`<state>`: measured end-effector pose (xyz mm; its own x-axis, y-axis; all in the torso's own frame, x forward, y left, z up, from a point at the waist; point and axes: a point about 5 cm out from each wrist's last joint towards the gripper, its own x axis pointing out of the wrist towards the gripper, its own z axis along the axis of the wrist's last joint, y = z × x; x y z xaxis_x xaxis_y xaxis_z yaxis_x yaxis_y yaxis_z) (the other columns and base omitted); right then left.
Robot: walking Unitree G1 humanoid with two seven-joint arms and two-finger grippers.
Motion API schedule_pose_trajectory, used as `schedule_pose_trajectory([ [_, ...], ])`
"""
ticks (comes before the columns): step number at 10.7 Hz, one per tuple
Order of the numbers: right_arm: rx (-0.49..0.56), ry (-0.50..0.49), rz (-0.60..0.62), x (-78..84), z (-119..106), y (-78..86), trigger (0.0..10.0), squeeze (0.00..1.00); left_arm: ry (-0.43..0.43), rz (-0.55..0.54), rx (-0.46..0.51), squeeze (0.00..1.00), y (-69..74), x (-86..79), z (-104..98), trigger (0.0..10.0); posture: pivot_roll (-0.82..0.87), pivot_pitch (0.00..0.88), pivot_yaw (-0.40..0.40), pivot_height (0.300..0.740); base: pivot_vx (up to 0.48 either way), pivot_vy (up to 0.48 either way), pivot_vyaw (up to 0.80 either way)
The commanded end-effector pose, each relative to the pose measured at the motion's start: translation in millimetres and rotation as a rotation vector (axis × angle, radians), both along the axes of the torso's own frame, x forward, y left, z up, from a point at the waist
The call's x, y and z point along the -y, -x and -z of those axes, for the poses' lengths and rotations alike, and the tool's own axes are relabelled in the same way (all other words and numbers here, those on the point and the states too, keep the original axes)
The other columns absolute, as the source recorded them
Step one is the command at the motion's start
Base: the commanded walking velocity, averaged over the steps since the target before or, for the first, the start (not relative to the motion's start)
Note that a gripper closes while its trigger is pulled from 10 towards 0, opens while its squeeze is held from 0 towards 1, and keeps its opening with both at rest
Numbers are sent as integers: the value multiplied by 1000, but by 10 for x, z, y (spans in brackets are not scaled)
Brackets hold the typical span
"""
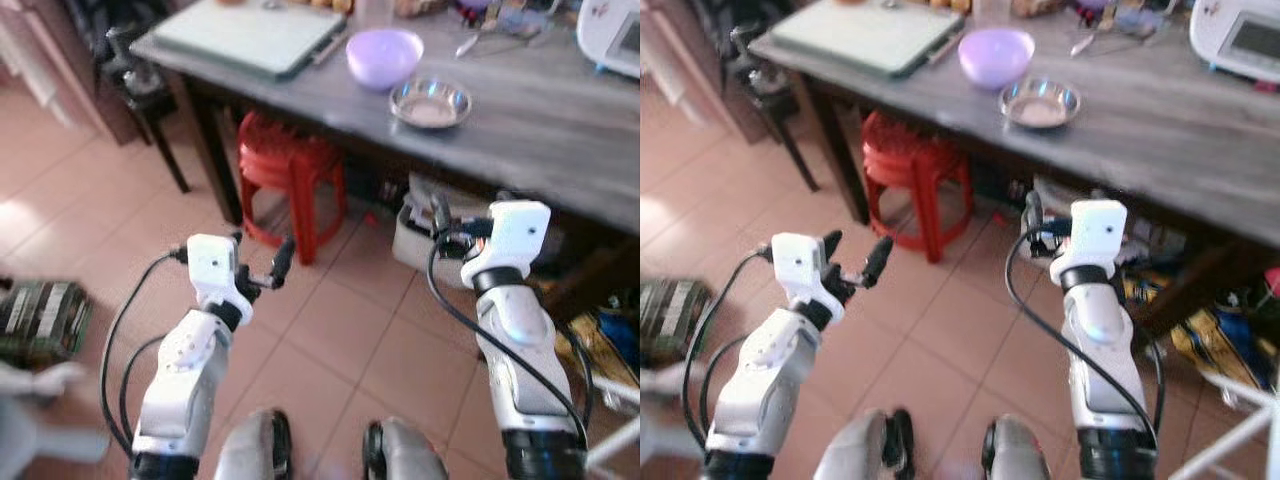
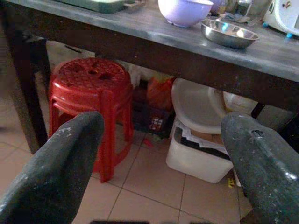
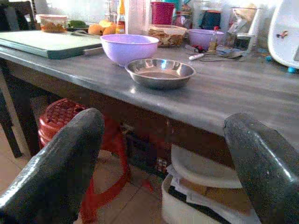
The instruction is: Setting the table
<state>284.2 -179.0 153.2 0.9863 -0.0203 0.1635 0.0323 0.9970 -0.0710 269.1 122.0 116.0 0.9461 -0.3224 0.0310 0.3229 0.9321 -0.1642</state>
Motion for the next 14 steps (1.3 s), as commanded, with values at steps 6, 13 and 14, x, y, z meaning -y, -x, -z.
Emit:
schedule_pose_trajectory([
  [6, -75, -4, 78, 29, 113, 30, 10000, 0, -3, -9, 1, 0, 6, -40, 7, 10000, -62, 129, 39, 740, -264, 0, 0],
  [13, -55, -24, 46, 61, 19, 25, 10000, 0, 56, 53, 43, 0, 34, 24, -83, 10000, -58, 133, 40, 740, 47, 0, -457],
  [14, -53, -24, 44, 57, 19, 22, 10000, 0, 58, 56, 44, 0, 37, 30, -87, 10000, -58, 133, 39, 740, 330, 0, -800],
])
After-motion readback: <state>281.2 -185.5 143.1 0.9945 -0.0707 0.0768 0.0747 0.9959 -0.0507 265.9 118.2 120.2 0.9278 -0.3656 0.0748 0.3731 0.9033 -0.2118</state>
